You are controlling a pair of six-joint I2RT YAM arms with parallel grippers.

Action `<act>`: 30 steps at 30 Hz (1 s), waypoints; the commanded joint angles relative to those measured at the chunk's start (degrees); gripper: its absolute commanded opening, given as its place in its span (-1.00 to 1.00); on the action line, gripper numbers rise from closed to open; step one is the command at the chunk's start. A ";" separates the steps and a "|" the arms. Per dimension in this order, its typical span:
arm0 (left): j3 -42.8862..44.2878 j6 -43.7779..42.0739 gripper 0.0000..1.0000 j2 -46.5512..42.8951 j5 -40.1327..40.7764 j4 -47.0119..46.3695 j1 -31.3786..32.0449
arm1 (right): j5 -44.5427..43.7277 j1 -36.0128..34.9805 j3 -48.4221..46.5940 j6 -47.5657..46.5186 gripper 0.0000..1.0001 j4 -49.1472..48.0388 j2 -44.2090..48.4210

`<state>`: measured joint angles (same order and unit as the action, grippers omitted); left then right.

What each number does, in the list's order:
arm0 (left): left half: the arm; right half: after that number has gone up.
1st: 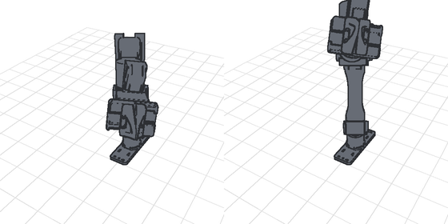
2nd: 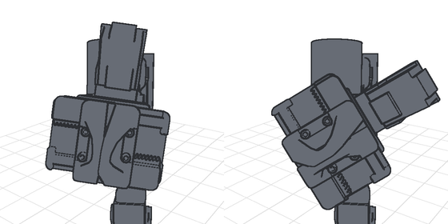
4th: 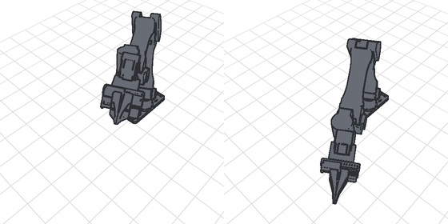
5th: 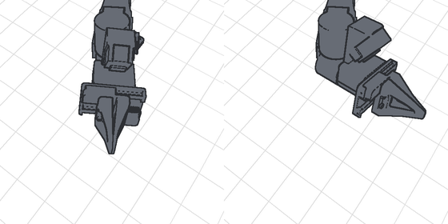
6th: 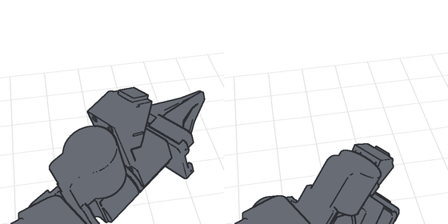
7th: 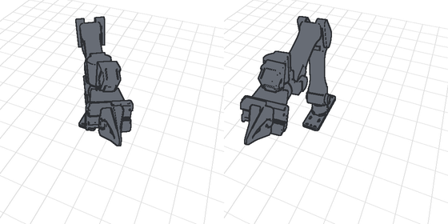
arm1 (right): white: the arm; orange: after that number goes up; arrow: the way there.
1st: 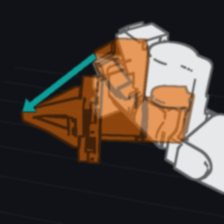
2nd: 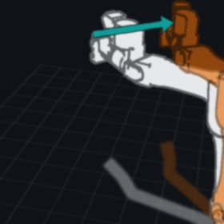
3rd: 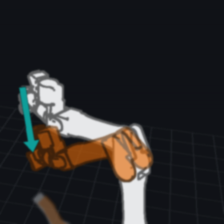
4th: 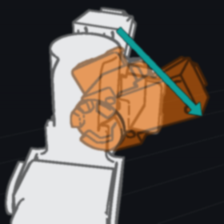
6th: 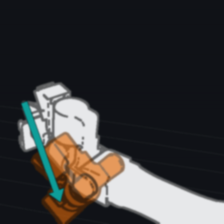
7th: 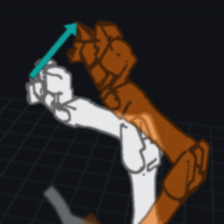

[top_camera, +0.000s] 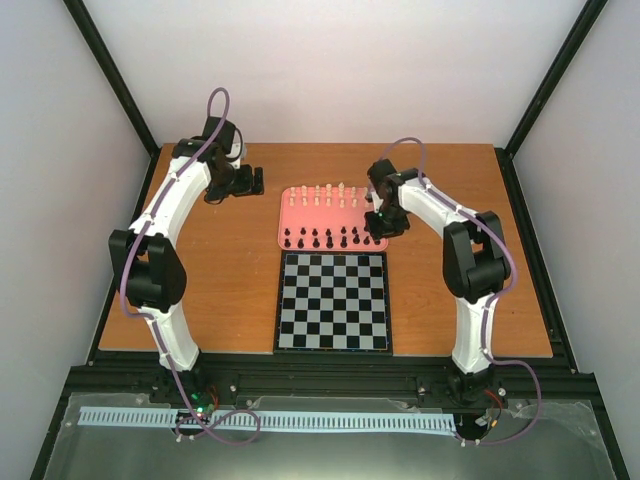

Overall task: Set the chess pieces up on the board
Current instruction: Pick up the chess piece from the storage box.

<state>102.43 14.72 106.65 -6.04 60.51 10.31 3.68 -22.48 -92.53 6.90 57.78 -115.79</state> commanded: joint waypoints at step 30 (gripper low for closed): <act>-0.04 0.66 1.00 0.84 0.18 0.83 0.13 | -1.96 0.60 -3.89 0.71 -0.64 -1.97 -7.10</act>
<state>101.93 14.81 106.72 -6.00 60.51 10.31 2.02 -22.15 -94.91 7.97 55.68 -121.32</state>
